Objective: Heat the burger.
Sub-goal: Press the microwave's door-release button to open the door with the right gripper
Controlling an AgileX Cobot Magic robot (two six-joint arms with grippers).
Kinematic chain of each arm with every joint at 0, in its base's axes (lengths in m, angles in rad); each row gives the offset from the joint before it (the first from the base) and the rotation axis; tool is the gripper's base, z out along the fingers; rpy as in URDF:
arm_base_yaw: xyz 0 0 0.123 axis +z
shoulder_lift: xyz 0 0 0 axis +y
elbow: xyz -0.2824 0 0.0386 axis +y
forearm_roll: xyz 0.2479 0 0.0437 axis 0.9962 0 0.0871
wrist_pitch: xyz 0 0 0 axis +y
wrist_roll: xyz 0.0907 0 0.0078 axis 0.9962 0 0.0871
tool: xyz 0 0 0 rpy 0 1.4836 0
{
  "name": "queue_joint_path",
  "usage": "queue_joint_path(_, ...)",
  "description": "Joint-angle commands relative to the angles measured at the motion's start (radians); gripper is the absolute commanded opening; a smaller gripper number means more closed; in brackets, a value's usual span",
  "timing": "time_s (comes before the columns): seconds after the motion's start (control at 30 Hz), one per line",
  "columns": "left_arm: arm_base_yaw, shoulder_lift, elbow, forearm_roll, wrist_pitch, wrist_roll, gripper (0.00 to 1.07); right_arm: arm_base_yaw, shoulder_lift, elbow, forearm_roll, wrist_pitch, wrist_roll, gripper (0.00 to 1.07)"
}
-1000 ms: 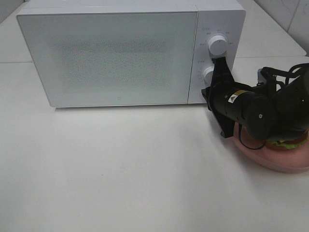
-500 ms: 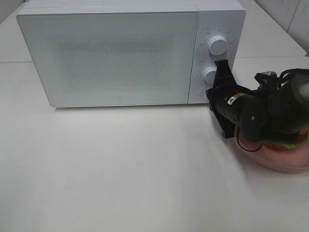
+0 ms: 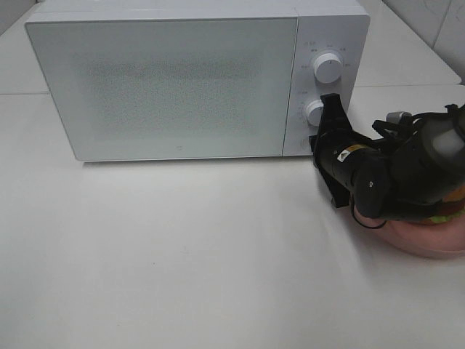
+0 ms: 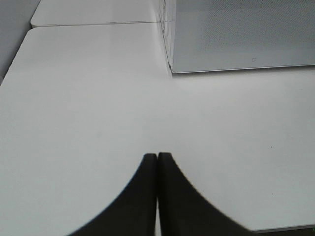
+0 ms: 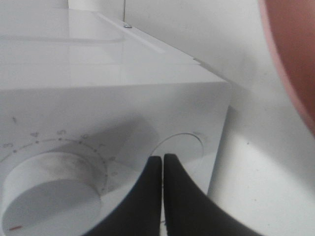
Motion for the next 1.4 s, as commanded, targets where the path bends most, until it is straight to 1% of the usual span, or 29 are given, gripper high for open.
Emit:
queue_joint_path(0.03, 0.001, -0.021, 0.003, -0.007, -0.013, 0.001, 0.00, -0.003, 0.003, -0.030, -0.004, 0.011, -0.004, 0.00)
queue_joint_path(0.23, 0.001, -0.021, 0.003, -0.007, -0.013, 0.001, 0.00, -0.003, 0.003, -0.057, 0.011, 0.022, -0.039, 0.00)
queue_joint_path(0.47, 0.001, -0.021, 0.003, -0.007, -0.013, 0.001, 0.00, -0.003, 0.003, -0.062, 0.057, 0.022, -0.075, 0.00)
queue_joint_path(0.63, 0.001, -0.021, 0.003, -0.007, -0.013, 0.001, 0.00, -0.003, 0.003, -0.065, 0.061, 0.022, -0.083, 0.00)
queue_joint_path(0.87, 0.001, -0.021, 0.003, -0.007, -0.013, 0.001, 0.00, -0.004, 0.046, -0.122, 0.043, 0.006, -0.071, 0.00)
queue_joint_path(1.4, 0.001, -0.021, 0.003, -0.007, -0.013, 0.001, 0.00, -0.004, 0.070, -0.217, 0.044, -0.020, -0.083, 0.00)
